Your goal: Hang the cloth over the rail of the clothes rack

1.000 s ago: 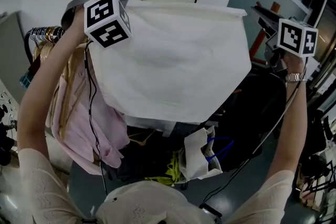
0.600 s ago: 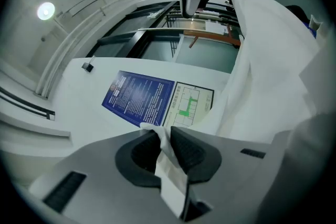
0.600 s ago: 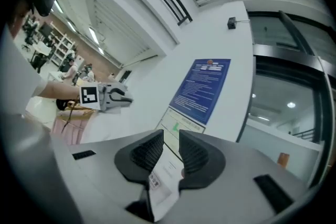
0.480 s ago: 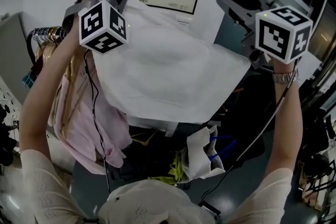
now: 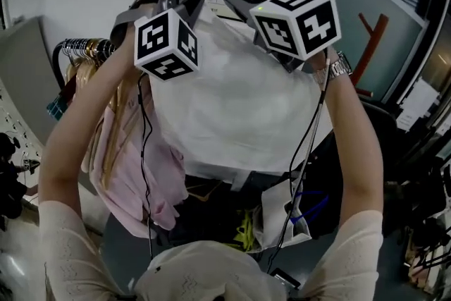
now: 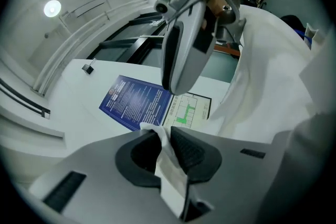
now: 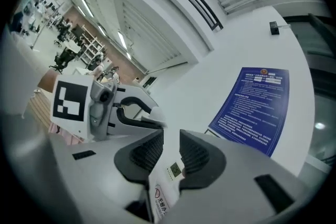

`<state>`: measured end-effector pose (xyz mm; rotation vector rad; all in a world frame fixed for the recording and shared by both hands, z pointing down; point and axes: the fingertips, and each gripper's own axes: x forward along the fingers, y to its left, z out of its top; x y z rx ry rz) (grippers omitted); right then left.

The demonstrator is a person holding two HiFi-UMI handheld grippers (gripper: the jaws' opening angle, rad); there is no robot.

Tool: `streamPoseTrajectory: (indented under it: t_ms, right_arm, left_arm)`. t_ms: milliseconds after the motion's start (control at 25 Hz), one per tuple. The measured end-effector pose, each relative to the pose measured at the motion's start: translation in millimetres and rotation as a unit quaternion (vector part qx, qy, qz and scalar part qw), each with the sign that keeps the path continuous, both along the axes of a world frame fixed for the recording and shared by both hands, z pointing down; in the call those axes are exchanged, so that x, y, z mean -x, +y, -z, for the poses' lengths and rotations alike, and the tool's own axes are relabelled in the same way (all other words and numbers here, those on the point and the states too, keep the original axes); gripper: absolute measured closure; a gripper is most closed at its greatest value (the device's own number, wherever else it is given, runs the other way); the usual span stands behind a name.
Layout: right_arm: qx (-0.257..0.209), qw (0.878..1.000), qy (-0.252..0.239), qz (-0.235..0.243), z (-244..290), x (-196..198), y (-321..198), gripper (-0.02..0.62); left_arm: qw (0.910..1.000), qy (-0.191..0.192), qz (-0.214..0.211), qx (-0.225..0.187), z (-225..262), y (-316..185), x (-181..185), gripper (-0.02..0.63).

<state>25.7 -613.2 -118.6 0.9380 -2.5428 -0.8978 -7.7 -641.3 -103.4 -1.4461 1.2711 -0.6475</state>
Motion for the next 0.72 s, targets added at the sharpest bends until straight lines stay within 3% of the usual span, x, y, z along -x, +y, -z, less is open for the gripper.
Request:
streamPoseTrajectory:
  t_ms: [200,400,720]
  right_arm:
    - [0.026,1.0,0.011,-0.009,-10.5,8.7,-30.8,0.512]
    - [0.07,0.997,0.017,0.037,-27.6,19.5,-35.3,0.511]
    - [0.058,0.996,0.05,0.051,-37.1,31.6,-39.7,0.511]
  left_arm:
    - [0.9991,-0.023,-0.034,0.01,-0.5,3.1,-6.8,0.568]
    - [0.9969,-0.028,-0.062,0.039,-2.8,3.0,-9.6,0.556]
    - [0.9922,-0.023,-0.1,0.07,0.4,8.1,-10.1,0.538]
